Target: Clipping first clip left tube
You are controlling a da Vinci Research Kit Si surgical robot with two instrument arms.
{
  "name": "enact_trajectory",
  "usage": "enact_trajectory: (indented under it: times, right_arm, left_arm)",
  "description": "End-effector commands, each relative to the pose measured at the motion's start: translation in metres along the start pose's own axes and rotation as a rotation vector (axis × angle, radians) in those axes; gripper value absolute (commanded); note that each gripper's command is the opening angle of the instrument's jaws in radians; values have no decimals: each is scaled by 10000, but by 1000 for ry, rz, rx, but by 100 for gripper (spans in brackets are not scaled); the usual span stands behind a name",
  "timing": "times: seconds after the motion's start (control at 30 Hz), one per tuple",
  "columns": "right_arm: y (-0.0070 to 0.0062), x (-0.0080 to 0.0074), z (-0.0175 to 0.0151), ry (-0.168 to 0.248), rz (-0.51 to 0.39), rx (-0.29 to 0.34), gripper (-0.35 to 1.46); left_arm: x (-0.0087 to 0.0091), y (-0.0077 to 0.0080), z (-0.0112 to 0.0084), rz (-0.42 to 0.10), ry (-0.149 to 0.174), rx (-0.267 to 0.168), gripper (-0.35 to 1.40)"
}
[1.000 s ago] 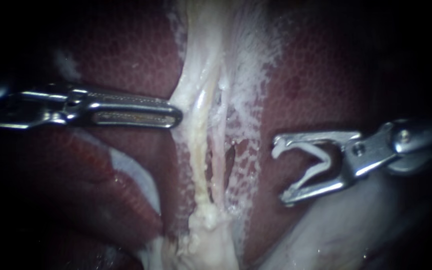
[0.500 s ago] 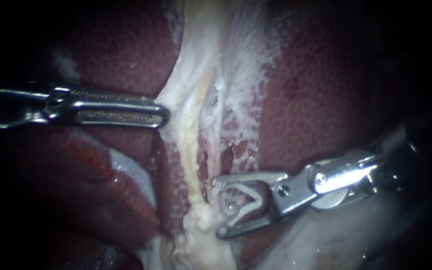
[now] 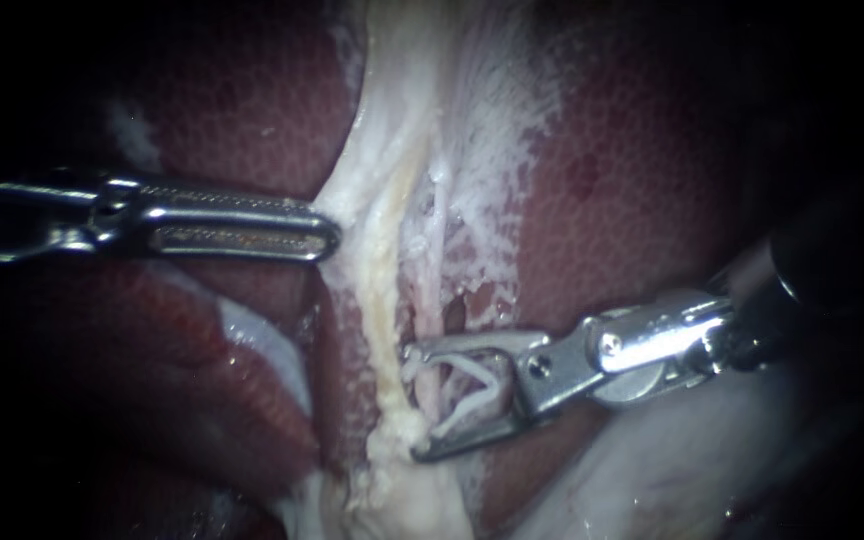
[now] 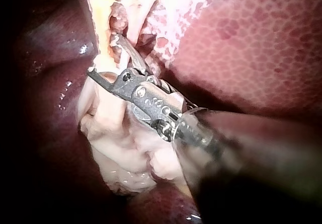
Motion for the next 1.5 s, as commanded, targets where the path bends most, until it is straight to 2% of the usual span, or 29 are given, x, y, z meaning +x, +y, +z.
enact_trajectory:
  times: [0.03, 0.3, 0.77, 1.1, 1.37, 1.5]
  right_arm:
    - [-1, 0, 4, -1, 5, -1, 60]
    - [-8, 6, 22, -1, 15, 18, 60]
    - [-2, 20, 42, 2, 15, 51, 60]
    - [1, 18, 43, 2, 15, 52, 55]
    - [4, 14, 40, 2, 19, 54, 31]
    - [5, 12, 38, 2, 47, 59, -4]
  left_arm:
    - [1, 0, 1, 0, 0, 0, -35]
    - [1, 0, 2, 0, 0, 0, -35]
    - [1, 1, 3, 1, 0, -1, -35]
    - [2, 1, 3, 1, 0, -1, -35]
    - [1, 1, 3, 1, 0, -1, -35]
    - [1, 1, 3, 1, 0, -1, -35]
